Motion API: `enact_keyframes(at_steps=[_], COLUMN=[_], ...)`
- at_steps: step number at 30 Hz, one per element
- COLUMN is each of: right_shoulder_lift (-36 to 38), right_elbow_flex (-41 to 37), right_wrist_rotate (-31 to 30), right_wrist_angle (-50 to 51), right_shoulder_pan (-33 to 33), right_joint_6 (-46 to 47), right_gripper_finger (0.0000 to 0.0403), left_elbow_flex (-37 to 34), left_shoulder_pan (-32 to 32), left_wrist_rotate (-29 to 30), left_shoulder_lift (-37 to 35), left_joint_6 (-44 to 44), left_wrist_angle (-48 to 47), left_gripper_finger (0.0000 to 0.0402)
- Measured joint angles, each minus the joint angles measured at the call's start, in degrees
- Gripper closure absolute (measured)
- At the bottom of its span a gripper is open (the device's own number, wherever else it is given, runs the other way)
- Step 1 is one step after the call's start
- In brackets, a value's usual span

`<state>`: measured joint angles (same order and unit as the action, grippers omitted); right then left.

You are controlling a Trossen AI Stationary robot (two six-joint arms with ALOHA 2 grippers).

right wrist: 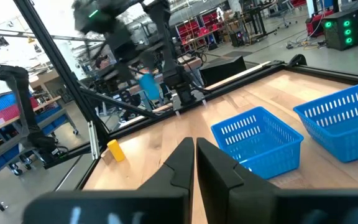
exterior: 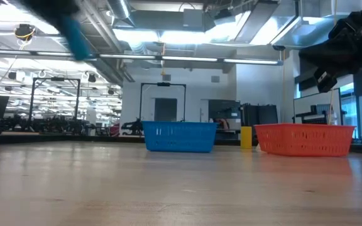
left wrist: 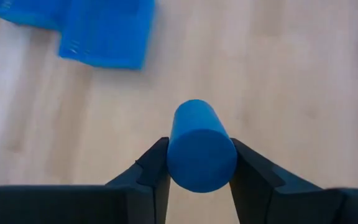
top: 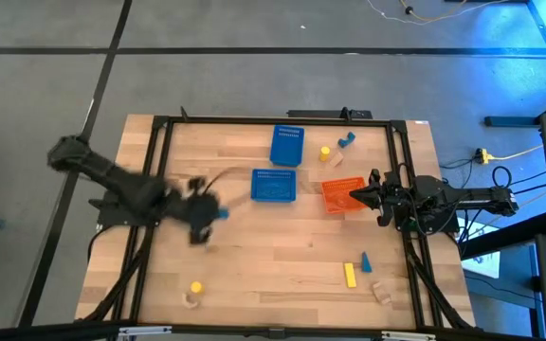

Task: Sort & place blocks by color
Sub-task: Put the bottom left blue block into the bottom blue basket

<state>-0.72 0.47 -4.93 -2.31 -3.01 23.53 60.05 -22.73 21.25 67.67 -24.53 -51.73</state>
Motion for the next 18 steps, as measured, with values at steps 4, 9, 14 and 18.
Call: enact_keyframes(at_steps=[4, 9, 14, 18], right_shoulder_lift=[-0.01, -0.01, -0.01, -0.01], right_elbow_flex=[0.00, 0.00, 0.00, 0.00], right_wrist_rotate=[0.00, 0.02, 0.00, 0.02], right_wrist_angle=[0.00, 0.00, 0.01, 0.00], right_shoulder_pan=[-0.01, -0.01, 0.00, 0.01], right_joint_6=[0.00, 0.00, 0.00, 0.00], right_gripper_finger=[0.0382, 0.0382, 0.0382, 0.0382], left_elbow_flex=[3.92, 14.52, 25.40, 31.40], left_shoulder_pan=[18.82, 30.16, 33.12, 33.36], left_wrist_rotate=[-11.06, -15.50, -20.40, -21.00], left_shoulder_lift=[6.65, 20.12, 33.60, 41.99], left_joint_6=[15.23, 26.79, 30.94, 31.99], left_wrist_angle=[6.79, 7.09, 2.76, -4.09], left_gripper_finger=[0.0284, 0.0284, 0.0284, 0.0284])
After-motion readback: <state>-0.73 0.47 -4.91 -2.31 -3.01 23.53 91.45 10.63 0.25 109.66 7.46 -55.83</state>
